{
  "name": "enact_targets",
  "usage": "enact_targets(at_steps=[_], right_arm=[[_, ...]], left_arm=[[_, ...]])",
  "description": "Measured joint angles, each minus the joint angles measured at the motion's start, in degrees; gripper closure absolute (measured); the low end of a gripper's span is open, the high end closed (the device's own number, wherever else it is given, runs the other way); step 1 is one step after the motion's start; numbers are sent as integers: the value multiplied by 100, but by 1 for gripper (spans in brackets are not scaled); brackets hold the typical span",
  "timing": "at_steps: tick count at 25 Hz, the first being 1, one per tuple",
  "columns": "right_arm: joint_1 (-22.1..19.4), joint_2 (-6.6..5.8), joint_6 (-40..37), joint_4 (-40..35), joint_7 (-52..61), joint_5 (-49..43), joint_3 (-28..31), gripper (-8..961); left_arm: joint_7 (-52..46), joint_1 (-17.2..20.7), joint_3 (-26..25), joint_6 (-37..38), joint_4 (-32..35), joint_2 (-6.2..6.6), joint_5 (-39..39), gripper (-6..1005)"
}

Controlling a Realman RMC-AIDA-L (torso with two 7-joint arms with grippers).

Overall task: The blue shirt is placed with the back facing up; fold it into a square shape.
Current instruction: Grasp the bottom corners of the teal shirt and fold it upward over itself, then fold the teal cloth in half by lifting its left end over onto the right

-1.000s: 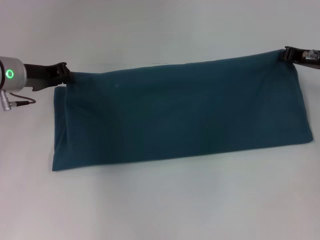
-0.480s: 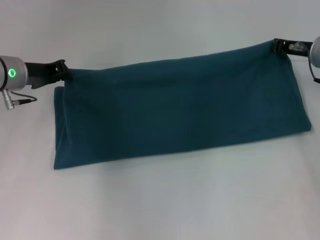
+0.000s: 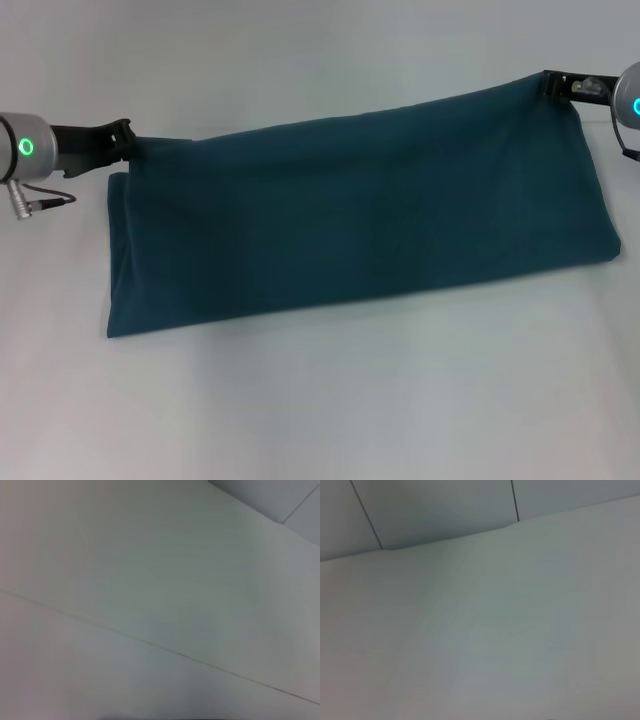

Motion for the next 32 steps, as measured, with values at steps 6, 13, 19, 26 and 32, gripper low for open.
enact_targets(at_steps=[6,13,19,26,32], right_arm=[[23,-109,-331,-19,51,-39,-222,848],[31,-466,-640,-17,613,-296,-143,807],[-456,-783,-1780,-639,691,-281,421,630],[-1539,-744,-4515,-1647,175,638,1432,322],[-2484,-596,-6357,-1435,-589,2076,1776,129]], left_arm=[[-9,8,38,-9,-3,-13,-43,964],[-430,173,-144,-215,25,-20,-67,950],[-478,724,-531,127,819,-270,-468,721],[126,1539,-531,1390,1654,-547,-1934,475],[393,2287,-554,2889,1253,-441,-3409,269]])
